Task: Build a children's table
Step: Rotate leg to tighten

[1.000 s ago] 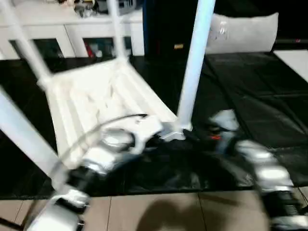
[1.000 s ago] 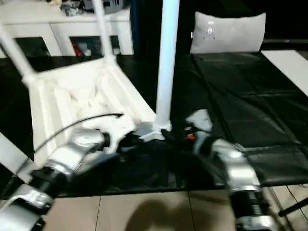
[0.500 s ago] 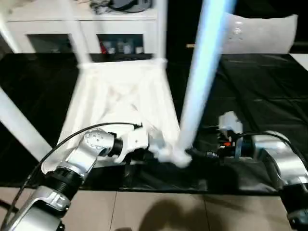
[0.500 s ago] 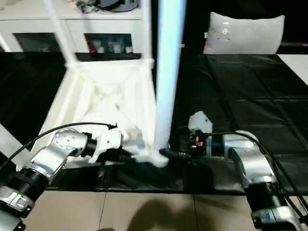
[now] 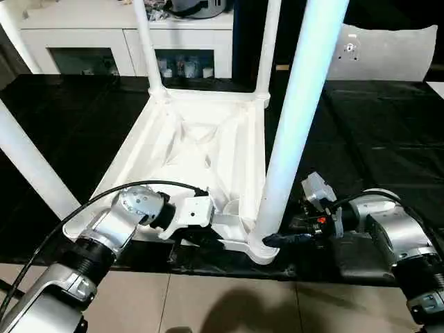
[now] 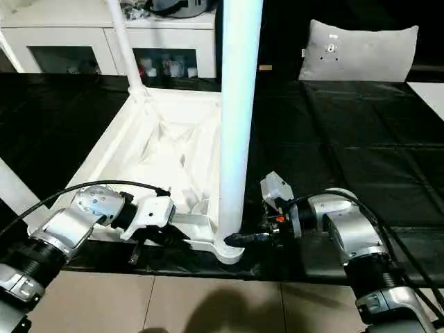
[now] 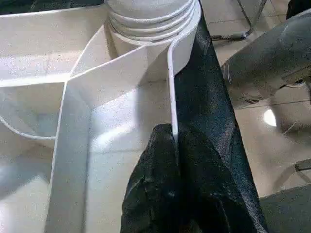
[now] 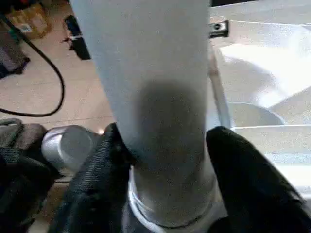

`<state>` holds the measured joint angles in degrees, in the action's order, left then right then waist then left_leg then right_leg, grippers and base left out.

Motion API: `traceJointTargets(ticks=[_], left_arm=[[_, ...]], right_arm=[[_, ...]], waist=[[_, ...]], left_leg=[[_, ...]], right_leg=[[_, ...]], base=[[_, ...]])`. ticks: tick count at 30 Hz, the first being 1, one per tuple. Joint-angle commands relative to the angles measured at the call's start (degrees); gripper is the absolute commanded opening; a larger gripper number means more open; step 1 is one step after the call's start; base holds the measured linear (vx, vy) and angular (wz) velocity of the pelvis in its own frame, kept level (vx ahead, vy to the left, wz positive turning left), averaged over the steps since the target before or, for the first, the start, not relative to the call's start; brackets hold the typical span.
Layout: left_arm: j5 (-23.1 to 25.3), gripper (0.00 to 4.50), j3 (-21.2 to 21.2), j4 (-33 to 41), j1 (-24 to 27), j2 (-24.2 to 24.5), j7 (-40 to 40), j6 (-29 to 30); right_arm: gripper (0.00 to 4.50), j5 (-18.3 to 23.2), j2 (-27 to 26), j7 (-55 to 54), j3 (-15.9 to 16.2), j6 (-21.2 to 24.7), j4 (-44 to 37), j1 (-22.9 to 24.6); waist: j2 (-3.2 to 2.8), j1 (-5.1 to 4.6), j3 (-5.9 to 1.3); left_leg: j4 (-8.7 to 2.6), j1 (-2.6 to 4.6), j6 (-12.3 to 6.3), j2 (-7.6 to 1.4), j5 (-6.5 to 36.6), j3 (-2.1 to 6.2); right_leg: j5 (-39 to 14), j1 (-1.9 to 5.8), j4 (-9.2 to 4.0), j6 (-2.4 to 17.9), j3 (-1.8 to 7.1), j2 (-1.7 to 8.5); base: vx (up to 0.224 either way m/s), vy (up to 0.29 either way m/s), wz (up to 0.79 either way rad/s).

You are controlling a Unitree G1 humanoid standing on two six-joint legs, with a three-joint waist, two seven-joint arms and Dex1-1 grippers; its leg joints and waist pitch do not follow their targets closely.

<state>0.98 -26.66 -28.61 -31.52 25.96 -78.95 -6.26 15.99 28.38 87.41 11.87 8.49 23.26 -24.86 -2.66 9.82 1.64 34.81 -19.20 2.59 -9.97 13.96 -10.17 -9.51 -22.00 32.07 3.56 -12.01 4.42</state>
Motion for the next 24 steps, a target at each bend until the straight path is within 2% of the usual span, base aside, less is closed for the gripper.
traceJointTargets(ticks=[1,4,6,9,11,13,14,15,17,18,19,21,22,23,24], left_arm=[[1.42,0.0,-2.43,0.14,-0.19,-0.73,-2.59,-0.93],[0.49,0.0,-1.95,0.37,0.43,-0.88,-2.65,0.27],[-1.94,0.0,-0.41,1.39,1.39,-1.63,-2.17,1.87],[-3.97,0.0,2.64,2.82,2.49,-3.71,3.09,5.98],[-2.85,0.0,3.5,3.66,3.16,-4.67,7.46,9.34],[-2.62,0.0,3.87,4.34,3.57,-5.12,9.14,11.11],[-2.61,0.0,4.21,4.97,3.77,-5.76,10.48,12.82],[-2.58,0.0,4.49,5.52,3.94,-6.35,11.69,14.3],[-1.94,0.0,5.13,6.98,4.09,-8.48,15.4,16.88],[-1.75,0.0,5.41,7.39,4.04,-9.18,16.59,18.28],[-1.55,0.0,5.59,7.73,3.9,-9.93,17.73,19.5],[-0.76,0.0,5.9,8.23,3.4,-11.94,21.04,22.14],[-0.26,0.0,6.07,8.33,3.04,-12.99,23.09,23.39],[1.08,0.0,6.34,7.63,2.03,-15.15,27.52,24.92],[1.61,0.0,6.41,7.52,1.76,-15.82,29.03,25.55]], right_arm=[[2.23,0.81,0.01,0.75,0.71,0.42,-0.88,-0.56],[2.11,1.6,-0.04,1.28,0.66,1.63,-1.56,0.0],[1.99,2.79,-0.49,0.07,-0.05,3.51,-2.46,0.42],[1.98,3.28,-1.54,-4.61,-1.08,6.42,-5.95,2.24],[1.97,2.24,-3.93,-10.83,-1.72,7.8,-9.39,4.77],[1.96,0.81,-5.33,-14.92,-1.87,8.46,-10.12,5.41],[1.96,-0.35,-7.0,-18.91,-2.31,9.0,-9.74,5.33],[1.96,-1.29,-8.53,-22.41,-2.74,9.48,-9.39,5.23],[1.95,-2.0,-13.12,-30.95,-4.37,11.81,-8.73,4.62],[1.95,-2.64,-14.02,-33.15,-4.47,12.38,-8.73,4.43],[1.95,-3.59,-15.05,-35.81,-4.56,12.82,-8.57,4.16],[1.95,-5.11,-18.32,-43.16,-5.57,14.16,-7.68,3.24],[1.95,-5.5,-20.18,-47.11,-6.4,15.38,-7.14,2.76],[1.95,-6.78,-23.32,-53.82,-7.65,15.08,-5.06,1.72],[1.95,-7.59,-24.2,-55.74,-7.83,14.64,-4.58,1.51]], waist=[[1.04,-0.32,-3.65],[1.18,-0.31,-3.63],[1.08,-0.34,-3.61],[1.0,-0.34,-3.63],[1.13,-0.59,-3.2],[1.24,-1.04,-3.06],[1.33,-1.64,-2.9],[1.33,-2.14,-2.86],[1.27,-3.89,-2.63],[1.43,-4.7,-2.53],[1.35,-5.03,-2.55],[1.02,-5.91,-2.46],[0.78,-6.77,-2.46],[0.38,-7.41,-2.56],[0.35,-7.88,-2.44]], left_leg=[[-3.64,-0.24,-5.31,-5.01,0.94,1.81],[-3.66,-0.23,-5.26,-4.95,0.76,1.75],[-3.68,-0.15,-5.13,-5.08,0.89,1.78],[-3.69,-0.06,-4.77,-5.24,0.59,1.85],[-3.99,-0.1,-4.01,-5.06,2.14,1.8],[-4.05,0.02,-2.74,-4.32,3.69,1.58],[-4.04,-0.24,-2.48,-3.81,4.65,1.56],[-4.09,-0.34,-2.05,-3.96,4.93,1.66],[-3.88,-0.05,-1.35,-3.37,6.89,1.7],[-3.68,-0.09,-1.41,-2.93,7.84,1.71],[-3.63,-0.06,-1.61,-2.85,8.08,1.66],[-3.6,0.08,-1.72,-3.13,8.77,1.9],[-3.83,-0.07,-1.63,-3.66,9.38,2.29],[-4.07,0.15,-1.54,-4.4,10.32,2.66],[-4.22,0.13,-1.53,-4.64,11.35,2.84]], right_leg=[[-16.8,3.23,-3.61,-0.51,5.4,6.63],[-17.03,3.27,-3.63,-0.59,5.41,6.6],[-17.26,3.23,-3.7,-0.58,5.41,6.63],[-16.22,3.16,-3.65,-0.21,5.49,6.72],[-19.31,3.16,-4.27,-1.07,5.35,6.67],[-23.39,3.26,-5.02,-2.6,5.02,6.62],[-25.73,3.49,-5.49,-3.94,4.55,6.38],[-26.03,3.56,-5.48,-4.46,4.54,6.35],[-28.9,3.24,-6.7,-6.39,3.67,6.0],[-30.45,3.31,-7.19,-7.6,3.14,5.75],[-30.79,3.38,-7.36,-8.16,3.01,5.7],[-30.82,3.22,-7.81,-8.54,2.59,5.54],[-29.87,3.5,-7.81,-8.15,2.52,5.69],[-28.38,3.64,-7.77,-7.14,2.58,6.0],[-28.08,3.63,-7.81,-6.64,2.47,6.09]], base=[[0.0,0.0,0.0],[0.0,0.0,0.0],[0.0,0.0,0.0],[0.0,0.0,0.0],[0.0,0.0,0.0],[0.0,0.0,0.0],[0.0,0.0,0.0],[0.0,0.0,0.0],[0.0,0.0,0.0],[0.0,0.0,0.0],[0.0,0.0,0.0],[0.0,0.0,0.0],[0.0,0.0,0.0],[0.0,0.0,0.0],[0.0,0.0,0.0]])
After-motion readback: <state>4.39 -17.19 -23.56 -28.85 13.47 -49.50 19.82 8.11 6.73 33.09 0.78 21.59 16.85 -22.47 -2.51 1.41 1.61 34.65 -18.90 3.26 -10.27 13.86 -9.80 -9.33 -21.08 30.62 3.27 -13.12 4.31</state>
